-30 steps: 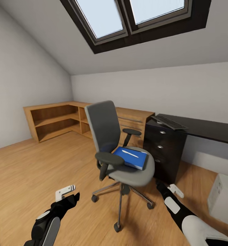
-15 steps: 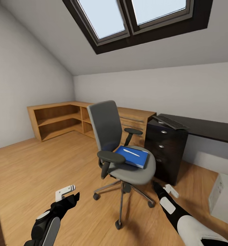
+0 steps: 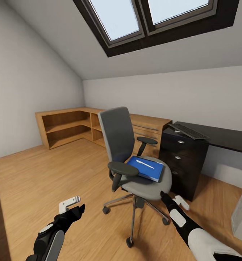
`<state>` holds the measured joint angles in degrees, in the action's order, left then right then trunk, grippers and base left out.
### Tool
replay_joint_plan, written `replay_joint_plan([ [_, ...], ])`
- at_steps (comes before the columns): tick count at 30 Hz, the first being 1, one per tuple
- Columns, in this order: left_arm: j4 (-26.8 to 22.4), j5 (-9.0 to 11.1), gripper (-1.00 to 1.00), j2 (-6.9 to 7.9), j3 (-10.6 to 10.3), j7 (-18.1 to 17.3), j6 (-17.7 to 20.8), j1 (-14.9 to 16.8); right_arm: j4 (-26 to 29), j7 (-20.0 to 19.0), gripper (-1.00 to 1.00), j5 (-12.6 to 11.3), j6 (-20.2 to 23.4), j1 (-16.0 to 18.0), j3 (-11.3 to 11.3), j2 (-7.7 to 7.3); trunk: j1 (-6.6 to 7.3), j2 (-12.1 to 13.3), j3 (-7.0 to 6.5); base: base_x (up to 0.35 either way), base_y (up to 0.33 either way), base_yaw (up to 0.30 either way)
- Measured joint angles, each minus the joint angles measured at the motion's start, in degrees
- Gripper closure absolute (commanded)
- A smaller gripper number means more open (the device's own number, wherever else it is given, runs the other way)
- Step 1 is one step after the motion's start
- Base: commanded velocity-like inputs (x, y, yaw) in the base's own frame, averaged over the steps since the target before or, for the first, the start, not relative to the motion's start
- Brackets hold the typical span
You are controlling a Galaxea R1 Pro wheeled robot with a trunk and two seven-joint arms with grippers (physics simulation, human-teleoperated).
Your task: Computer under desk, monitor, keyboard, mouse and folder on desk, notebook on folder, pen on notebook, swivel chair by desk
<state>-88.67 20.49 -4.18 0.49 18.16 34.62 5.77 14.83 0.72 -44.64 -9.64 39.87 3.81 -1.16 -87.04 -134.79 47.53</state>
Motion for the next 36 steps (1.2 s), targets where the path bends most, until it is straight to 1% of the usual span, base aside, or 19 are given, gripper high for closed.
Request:
replay_joint_plan([
  [4, -0.02, 0.0, -1.0, -0.01, 0.0, -0.03, -0.01, -0.01, 0.37, -0.03, -1.0, 0.62, 0.05, 0.04, 0.43, -0.02, 0.02, -0.02, -0.01, 0.309, 0.076, 0.0],
  [9, 0.02, 0.0, -1.0, -0.01, -0.29, -0.04, 0.0, 0.0, 0.76, -0.17, -1.0, 0.38, 0.04, 0.04, 0.01, 0.01, 0.02, -0.01, -0.01, 0.318, 0.112, 0.001],
  [10, 0.02, -0.01, -1.0, -0.02, -0.34, -0.05, 0.01, -0.01, 0.71, -0.02, -1.0, 0.72, -0.1, 0.04, 0.55, -0.02, 0.02, -0.02, -0.01, 0.318, 0.115, 0.033],
  [12, -0.01, -0.02, -1.0, -0.01, -0.38, -0.05, 0.0, -0.01, 0.41, -0.01, -1.0, 0.68, -0.83, 0.05, 0.56, -0.02, 0.02, -0.02, -0.04, 0.318, 0.065, 0.086],
  [14, -0.02, -0.01, -1.0, -0.01, -0.39, -0.05, 0.0, -0.02, 0.61, -0.04, -1.0, 0.68, 0.0, 0.05, 0.7, 0.02, 0.02, -0.02, -0.11, 0.318, 0.017, 0.143],
  [16, 0.0, -0.01, -1.0, -0.01, -0.43, -0.01, 0.0, -0.01, 0.43, -0.14, -1.0, 0.61, 0.04, 0.05, 0.37, 0.07, 0.02, -0.02, -0.21, 0.318, -0.062, 0.173],
  [19, 0.03, 0.01, -1.0, -0.02, -1.08, -0.03, 0.02, -0.02, 0.15, -0.08, -1.0, 0.78, 0.02, 0.06, 0.4, 0.07, 0.02, -0.02, -0.39, 0.318, -0.119, 0.185],
  [23, 0.61, 0.0, -1.0, -0.04, -2.11, 0.03, 0.06, -0.01, -0.04, -0.06, -1.0, 0.26, -0.01, 0.02, 0.09, 0.09, 0.01, -0.01, -0.6, 0.317, -0.163, 0.146],
  [25, 0.91, 0.02, -1.0, 0.05, -3.57, 0.03, 0.07, -0.01, -0.06, -0.03, -1.0, 0.18, -0.03, 0.01, 0.14, 0.09, 0.01, -0.01, -0.64, 0.272, -0.09, 0.033],
  [27, 1.09, 0.02, -1.0, 0.12, -4.99, 0.03, 0.08, 0.0, -0.06, -0.08, -1.0, 0.09, -0.02, 0.01, -0.04, 0.09, -0.02, 0.0, -0.64, 0.034, -0.008, 0.003],
  [32, 1.11, 0.0, -1.0, 0.13, -5.18, 0.03, 0.12, 0.0, 0.0, -0.02, -1.0, 0.15, -0.02, 0.0, -0.09, 0.07, -0.03, 0.0, -0.65, 0.002, -0.001, 0.0],
  [36, 1.14, 0.0, -1.0, 0.13, -5.21, 0.1, 0.12, 0.0, 0.0, 0.0, -1.0, 0.17, -0.02, 0.0, -0.09, 0.09, -0.06, 0.0, -0.64, -0.283, 0.0, 0.0],
])
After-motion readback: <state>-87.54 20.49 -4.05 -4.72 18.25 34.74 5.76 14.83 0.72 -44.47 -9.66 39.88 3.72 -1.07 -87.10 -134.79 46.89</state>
